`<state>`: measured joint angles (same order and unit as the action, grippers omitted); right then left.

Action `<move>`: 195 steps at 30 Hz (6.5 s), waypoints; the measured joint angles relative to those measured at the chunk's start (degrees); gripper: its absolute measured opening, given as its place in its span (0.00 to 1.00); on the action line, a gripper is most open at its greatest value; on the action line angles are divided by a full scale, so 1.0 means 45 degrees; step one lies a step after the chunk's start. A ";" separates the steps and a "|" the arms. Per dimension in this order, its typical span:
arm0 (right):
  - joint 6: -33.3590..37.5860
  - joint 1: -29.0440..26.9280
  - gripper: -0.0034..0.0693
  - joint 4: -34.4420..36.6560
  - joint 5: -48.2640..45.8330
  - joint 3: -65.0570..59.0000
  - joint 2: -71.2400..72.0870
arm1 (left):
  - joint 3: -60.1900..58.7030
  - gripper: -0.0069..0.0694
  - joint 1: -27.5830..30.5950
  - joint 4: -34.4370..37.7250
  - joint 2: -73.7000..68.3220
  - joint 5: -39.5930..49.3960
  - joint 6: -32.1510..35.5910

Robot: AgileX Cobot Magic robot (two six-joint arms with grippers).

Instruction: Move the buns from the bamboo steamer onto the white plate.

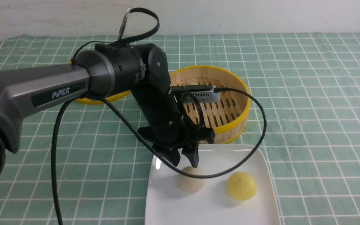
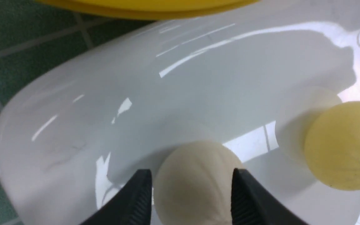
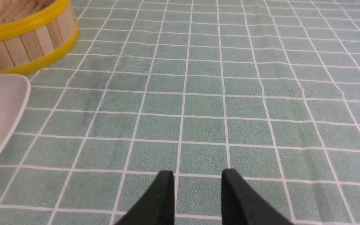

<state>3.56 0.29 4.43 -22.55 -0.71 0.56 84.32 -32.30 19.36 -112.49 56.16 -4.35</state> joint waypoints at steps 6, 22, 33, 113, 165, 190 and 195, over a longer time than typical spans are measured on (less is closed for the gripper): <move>0.0000 0.0000 0.38 0.0000 0.0000 0.0000 0.0000 | 0.0928 0.56 0.0000 -0.0508 -0.0005 -0.0069 0.0042; 0.0000 0.0000 0.38 0.0000 0.0000 0.0000 0.0000 | 0.4463 0.09 0.0011 -0.4649 -0.0594 -0.1531 -0.0198; 0.0000 0.0000 0.38 0.0000 0.0000 0.0000 0.0000 | 0.7572 0.09 0.0170 -0.4136 -0.1817 0.0109 -0.0198; 0.0000 0.0000 0.38 0.0000 0.0000 0.0000 0.0000 | -0.2661 0.14 0.1769 0.1371 0.4815 0.3204 0.1415; 0.0000 0.0000 0.38 0.0000 0.0000 0.0000 0.0000 | -0.4736 0.70 -0.1894 0.0499 0.4123 -0.1781 0.2118; 0.0000 0.0000 0.38 0.0000 0.0000 0.0000 0.0000 | 0.1261 0.09 -0.1894 -0.4219 0.6319 0.2610 0.0966; 0.0000 0.0000 0.38 0.0000 0.0000 0.0000 0.0000 | 0.0766 0.09 -0.1894 -0.5292 0.8257 0.3331 0.0090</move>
<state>3.56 0.29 4.43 -22.55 -0.71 0.56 87.77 -40.82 -4.45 -75.33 71.14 -3.94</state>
